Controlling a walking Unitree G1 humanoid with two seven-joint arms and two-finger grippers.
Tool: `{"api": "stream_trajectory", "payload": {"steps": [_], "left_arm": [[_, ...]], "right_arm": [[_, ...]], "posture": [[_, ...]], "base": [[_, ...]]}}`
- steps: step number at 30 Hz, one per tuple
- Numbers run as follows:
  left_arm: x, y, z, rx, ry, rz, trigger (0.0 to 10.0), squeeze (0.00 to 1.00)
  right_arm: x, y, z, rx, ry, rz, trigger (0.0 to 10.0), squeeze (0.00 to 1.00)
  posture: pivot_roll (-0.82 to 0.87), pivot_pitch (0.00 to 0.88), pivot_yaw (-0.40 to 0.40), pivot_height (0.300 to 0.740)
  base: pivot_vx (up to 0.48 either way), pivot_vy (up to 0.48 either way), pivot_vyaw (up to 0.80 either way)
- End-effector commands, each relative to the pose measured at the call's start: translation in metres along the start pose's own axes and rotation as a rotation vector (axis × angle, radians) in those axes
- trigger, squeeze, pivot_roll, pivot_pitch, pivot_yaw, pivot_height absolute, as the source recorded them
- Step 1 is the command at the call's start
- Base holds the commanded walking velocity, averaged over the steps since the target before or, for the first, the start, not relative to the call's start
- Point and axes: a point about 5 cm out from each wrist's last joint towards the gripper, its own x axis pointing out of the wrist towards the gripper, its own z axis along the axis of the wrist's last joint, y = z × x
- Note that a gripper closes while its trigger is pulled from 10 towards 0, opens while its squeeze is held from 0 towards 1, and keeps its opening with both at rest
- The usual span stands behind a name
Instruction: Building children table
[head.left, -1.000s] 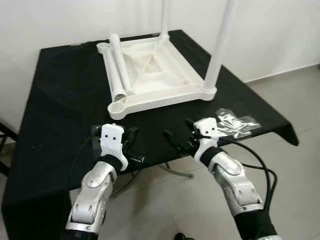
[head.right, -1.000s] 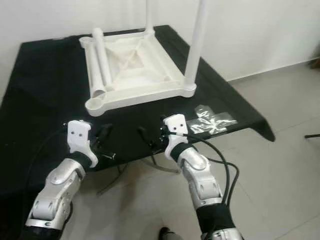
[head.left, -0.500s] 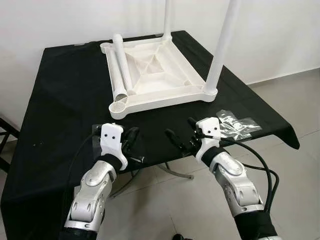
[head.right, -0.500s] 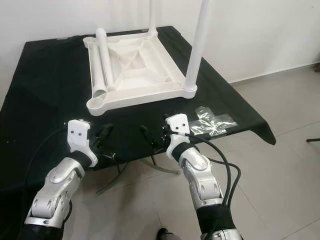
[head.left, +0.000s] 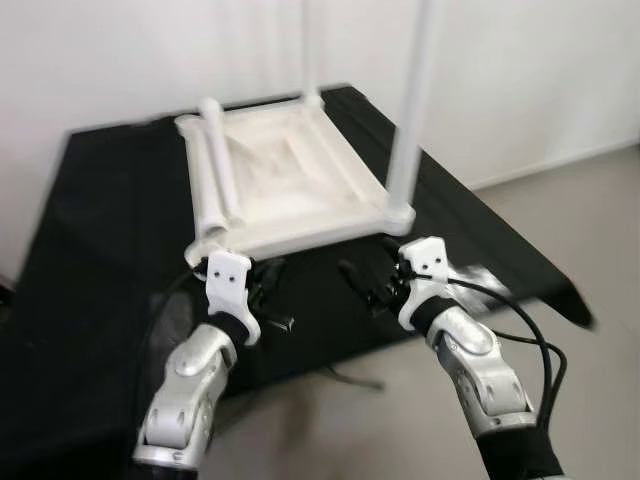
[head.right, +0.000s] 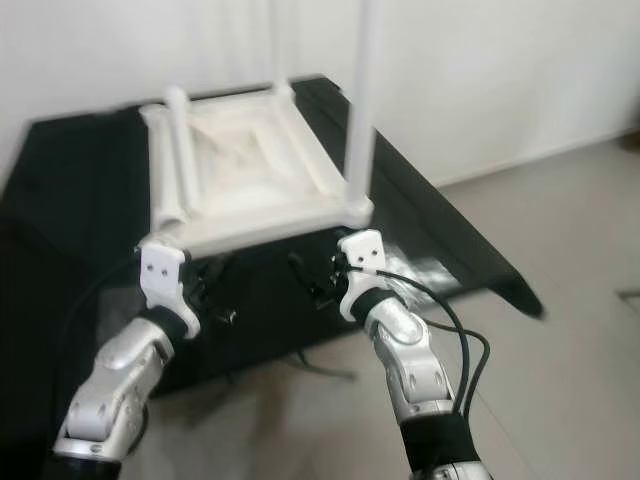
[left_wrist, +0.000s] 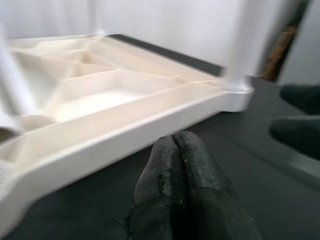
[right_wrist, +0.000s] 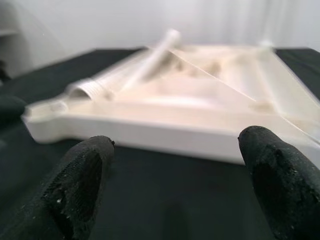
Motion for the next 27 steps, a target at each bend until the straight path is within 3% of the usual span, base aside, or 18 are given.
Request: {"api": "stream_trajectory", "payload": {"steps": [1, 8, 13, 15, 19, 21, 25, 26, 27], "left_arm": [[-0.001, 0.003, -0.002, 0.004, 0.012, 0.008, 10.0, 0.0], [-0.001, 0.006, 0.002, 0.008, -0.011, 0.026, 10.0, 0.0], [0.004, 0.024, 0.02, 0.05, -0.071, 0.104, 10.0, 0.0], [0.006, 0.032, 0.037, 0.092, -0.118, 0.116, 10.0, 0.0], [0.008, 0.035, 0.046, 0.13, -0.14, 0.11, 10.0, 0.0], [0.012, 0.029, 0.055, 0.201, -0.156, 0.047, 10.0, 0.0], [0.014, 0.023, 0.056, 0.262, -0.155, -0.013, 10.0, 0.0], [0.016, 0.017, 0.051, 0.425, -0.121, -0.129, 10.0, 0.0], [0.016, 0.017, 0.051, 0.425, -0.121, -0.129, 10.0, 0.0]], "right_arm": [[-0.003, 0.006, 0.002, -0.052, -0.027, 0.037, 10.0, 0.0], [-0.004, 0.014, 0.005, -0.098, -0.061, 0.108, 10.0, 0.03], [-0.005, 0.016, 0.006, -0.091, -0.071, 0.124, 10.0, 0.0], [-0.006, 0.017, 0.005, -0.094, -0.072, 0.136, 10.0, 0.0], [-0.006, 0.017, 0.005, -0.095, -0.07, 0.135, 10.0, 0.0], [-0.006, 0.017, 0.004, -0.092, -0.071, 0.131, 10.0, 0.0], [-0.005, 0.016, 0.004, -0.086, -0.063, 0.123, 10.0, 0.0], [-0.005, 0.014, 0.003, -0.07, -0.056, 0.106, 10.0, 0.0], [-0.005, 0.014, 0.003, -0.07, -0.056, 0.106, 10.0, 0.0]], "posture": [[-0.02, 0.093, 0.019, 0.74], [-0.02, 0.094, 0.019, 0.74], [-0.02, 0.094, 0.016, 0.74], [-0.02, 0.095, 0.015, 0.74], [-0.02, 0.095, 0.016, 0.74], [-0.02, 0.093, 0.018, 0.74], [-0.02, 0.095, 0.019, 0.74], [-0.02, 0.095, 0.019, 0.74], [-0.02, 0.095, 0.019, 0.74]], "base": [[0.292, 0.0, 0.8], [0.294, 0.0, 0.8], [0.165, 0.0, 0.8], [0.0, 0.0, 0.64], [0.0, 0.0, 0.58], [0.0, 0.0, 0.73], [0.0, 0.0, 0.49], [0.0, 0.0, 0.0], [0.0, 0.0, 0.0]]}}
